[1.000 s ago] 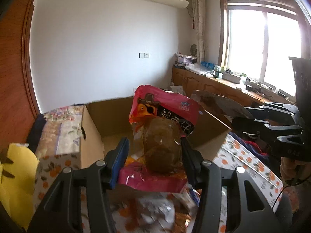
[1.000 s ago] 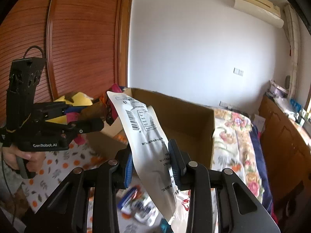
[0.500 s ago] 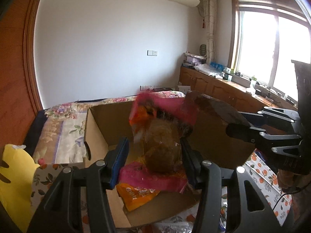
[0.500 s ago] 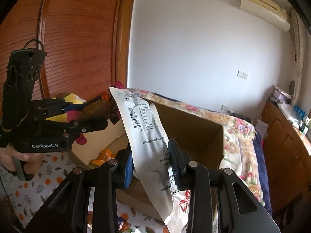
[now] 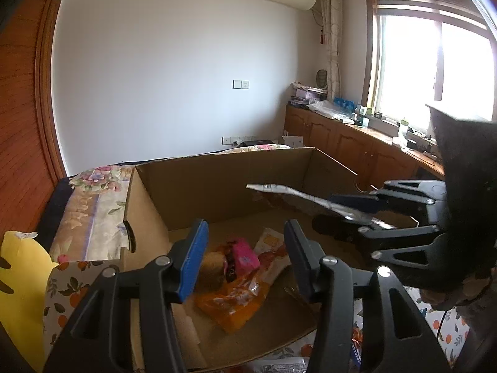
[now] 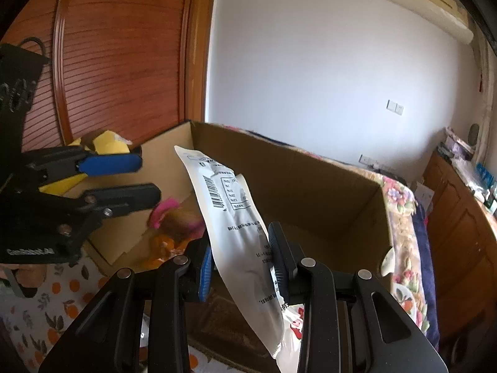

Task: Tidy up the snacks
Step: 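Carry both packets over the box and open both tools to release them inside, then move both tools back over the snacks on the tablecloth, then close the left tool on the orange jerky pouch while the right tool grasps the silver-orange bag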

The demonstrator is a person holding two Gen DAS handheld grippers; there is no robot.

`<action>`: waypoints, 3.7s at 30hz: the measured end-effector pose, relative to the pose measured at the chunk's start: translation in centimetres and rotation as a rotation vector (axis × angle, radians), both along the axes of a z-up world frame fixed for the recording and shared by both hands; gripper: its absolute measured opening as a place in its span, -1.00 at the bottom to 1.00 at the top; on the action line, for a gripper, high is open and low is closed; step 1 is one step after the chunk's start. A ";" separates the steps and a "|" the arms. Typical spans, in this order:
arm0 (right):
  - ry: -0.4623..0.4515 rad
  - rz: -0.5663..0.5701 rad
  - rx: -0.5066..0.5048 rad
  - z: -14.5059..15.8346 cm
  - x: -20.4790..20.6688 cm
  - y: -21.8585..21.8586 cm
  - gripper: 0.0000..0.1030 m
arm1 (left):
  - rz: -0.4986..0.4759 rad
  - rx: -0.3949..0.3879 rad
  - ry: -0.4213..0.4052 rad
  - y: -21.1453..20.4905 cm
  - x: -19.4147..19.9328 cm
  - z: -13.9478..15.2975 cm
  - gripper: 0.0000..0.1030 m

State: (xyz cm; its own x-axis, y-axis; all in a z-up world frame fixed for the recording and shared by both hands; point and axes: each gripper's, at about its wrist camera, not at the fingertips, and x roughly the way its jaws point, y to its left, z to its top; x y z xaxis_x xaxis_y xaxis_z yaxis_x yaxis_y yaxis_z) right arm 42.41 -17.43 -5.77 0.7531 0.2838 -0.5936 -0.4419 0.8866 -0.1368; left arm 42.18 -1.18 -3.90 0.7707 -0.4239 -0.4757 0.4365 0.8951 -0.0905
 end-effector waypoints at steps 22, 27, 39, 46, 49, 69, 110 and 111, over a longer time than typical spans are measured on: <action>-0.007 -0.037 0.094 2.4 -3.9 -2.0 -0.16 | 0.001 0.050 -0.048 -0.5 -2.3 0.4 0.00; -0.036 -0.056 0.098 5.0 -6.5 -2.9 -0.15 | 0.006 0.059 -0.046 -0.4 -4.1 0.8 0.01; -0.048 -0.131 0.101 6.5 -15.5 -5.4 -0.09 | 0.002 0.109 0.021 0.0 -10.4 -1.6 0.10; 0.000 -0.193 0.130 3.9 -19.8 -7.1 -0.01 | -0.016 0.145 0.067 -0.8 -13.8 -4.6 0.14; 0.016 -0.213 0.129 2.1 -21.1 -7.6 0.11 | -0.020 0.164 0.085 -1.2 -14.7 -5.8 0.15; 0.193 -0.259 0.175 -9.5 -23.8 -8.5 0.67 | -0.058 0.277 0.176 -4.1 -15.5 -9.8 0.31; 0.168 -0.267 0.080 -11.5 -23.4 -6.3 0.78 | -0.098 0.349 0.249 -6.1 -11.7 -9.6 0.20; 0.168 -0.267 0.079 -11.5 -23.4 -6.2 0.78 | -0.103 0.349 0.241 -6.1 -11.8 -9.4 0.19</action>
